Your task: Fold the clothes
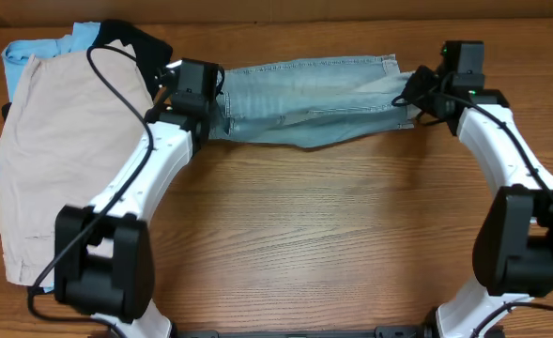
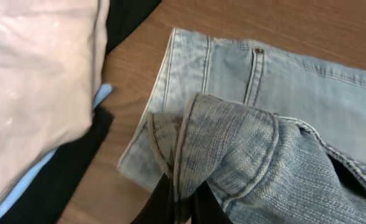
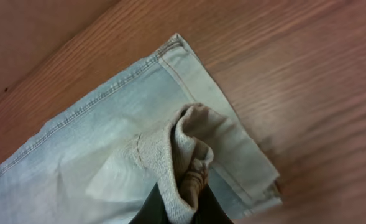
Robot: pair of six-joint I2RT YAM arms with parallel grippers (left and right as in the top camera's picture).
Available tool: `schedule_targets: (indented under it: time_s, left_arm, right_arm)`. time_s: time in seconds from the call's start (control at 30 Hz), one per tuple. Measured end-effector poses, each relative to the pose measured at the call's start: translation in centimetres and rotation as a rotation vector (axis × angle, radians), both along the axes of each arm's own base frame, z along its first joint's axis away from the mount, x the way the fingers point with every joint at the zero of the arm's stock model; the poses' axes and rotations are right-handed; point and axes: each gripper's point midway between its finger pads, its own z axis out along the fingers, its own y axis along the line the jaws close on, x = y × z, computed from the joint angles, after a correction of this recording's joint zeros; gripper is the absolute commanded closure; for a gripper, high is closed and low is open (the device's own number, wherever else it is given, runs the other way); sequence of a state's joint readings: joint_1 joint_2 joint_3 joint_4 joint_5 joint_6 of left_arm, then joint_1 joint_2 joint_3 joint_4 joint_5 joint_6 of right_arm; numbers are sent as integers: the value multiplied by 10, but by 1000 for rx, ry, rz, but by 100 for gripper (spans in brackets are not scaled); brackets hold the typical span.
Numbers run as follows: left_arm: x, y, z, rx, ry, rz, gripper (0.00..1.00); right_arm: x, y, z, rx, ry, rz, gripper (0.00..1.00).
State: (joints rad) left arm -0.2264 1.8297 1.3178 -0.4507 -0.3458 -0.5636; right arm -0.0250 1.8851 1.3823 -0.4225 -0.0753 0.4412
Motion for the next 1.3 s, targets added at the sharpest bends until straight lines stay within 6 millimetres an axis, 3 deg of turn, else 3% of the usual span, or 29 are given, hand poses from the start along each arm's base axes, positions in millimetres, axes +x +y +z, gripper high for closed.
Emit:
schedule_targets:
  time_s: [0.13,0.2,0.23,0.27,0.3,0.33,0.6,0.7,0.9,1.1,1.17,1.3]
  left_arm:
    - [19,-2,-4,0,-64,2,86]
    - [28,-2,-2,-1,-97,4,66]
    - [32,-1,0,0,-120,8,53]
    - [38,0,5,3,-151,16,21]
    - [40,1,7,4,-166,21,6]
    - [44,4,11,7,-189,33,0]
    - [56,27,25,75,-230,44,0]
    - [52,37,27,66,-141,11,0]
    - [55,38,57,9,-80,-84,0]
    - [37,29,44,0,32,-173,0]
    - [34,28,41,2,49,-188,0]
    - [31,28,39,11,71,-207,0]
  right_arm:
    - [9,6,-10,-9,-12,8,96]
    - [13,7,-19,-12,-11,8,91]
    - [15,7,-22,-12,-13,8,80]
    - [18,7,-26,-13,-18,7,39]
    - [21,6,-28,-17,-24,10,17]
    - [24,6,-31,-15,-30,1,0]
    - [29,5,-37,-17,-42,0,0]
    - [23,6,-42,-12,-9,5,0]
    - [2,7,-49,-4,86,10,0]
    - [-22,2,-62,-18,194,20,0]
    - [-22,1,-67,-23,205,24,6]
    - [-23,1,-87,-28,239,33,30]
